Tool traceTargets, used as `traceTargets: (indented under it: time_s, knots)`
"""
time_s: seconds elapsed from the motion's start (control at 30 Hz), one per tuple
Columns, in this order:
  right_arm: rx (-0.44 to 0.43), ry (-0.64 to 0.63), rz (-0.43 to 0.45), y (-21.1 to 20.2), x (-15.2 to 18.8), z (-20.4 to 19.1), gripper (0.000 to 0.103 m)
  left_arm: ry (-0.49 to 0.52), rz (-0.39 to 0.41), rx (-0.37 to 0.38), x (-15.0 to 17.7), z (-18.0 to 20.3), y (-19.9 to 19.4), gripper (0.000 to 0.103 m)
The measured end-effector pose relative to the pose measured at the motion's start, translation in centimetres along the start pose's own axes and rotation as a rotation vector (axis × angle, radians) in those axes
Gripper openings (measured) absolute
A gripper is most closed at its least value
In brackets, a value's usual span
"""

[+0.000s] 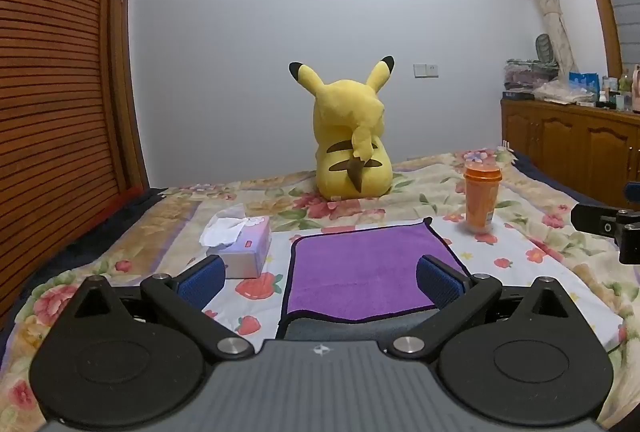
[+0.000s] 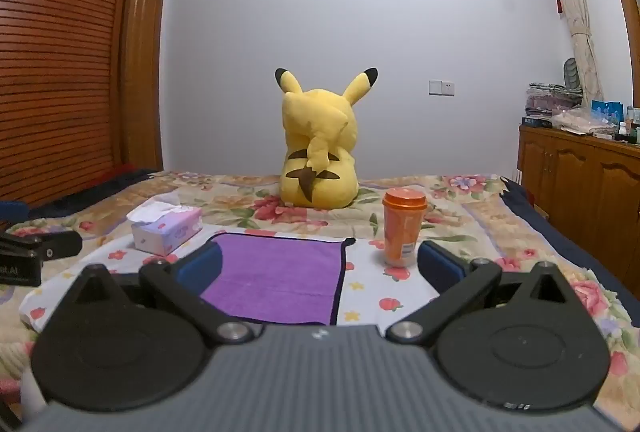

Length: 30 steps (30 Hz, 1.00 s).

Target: Fold towel

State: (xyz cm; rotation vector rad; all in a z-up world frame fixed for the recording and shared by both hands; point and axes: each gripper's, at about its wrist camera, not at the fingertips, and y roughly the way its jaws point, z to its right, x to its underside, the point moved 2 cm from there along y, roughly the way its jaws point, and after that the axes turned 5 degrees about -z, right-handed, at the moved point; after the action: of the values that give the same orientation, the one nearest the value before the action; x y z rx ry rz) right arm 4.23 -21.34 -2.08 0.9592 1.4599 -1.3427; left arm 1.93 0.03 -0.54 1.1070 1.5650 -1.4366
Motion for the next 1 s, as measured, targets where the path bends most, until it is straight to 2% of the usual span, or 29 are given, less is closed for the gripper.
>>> traceTargets:
  time_s: [1.0]
  knots:
    - [0.001,-0.003,-0.006,0.06,0.19,0.38,0.103,0.018,-0.006,-0.007,0.18,0.11,-0.03,0.103]
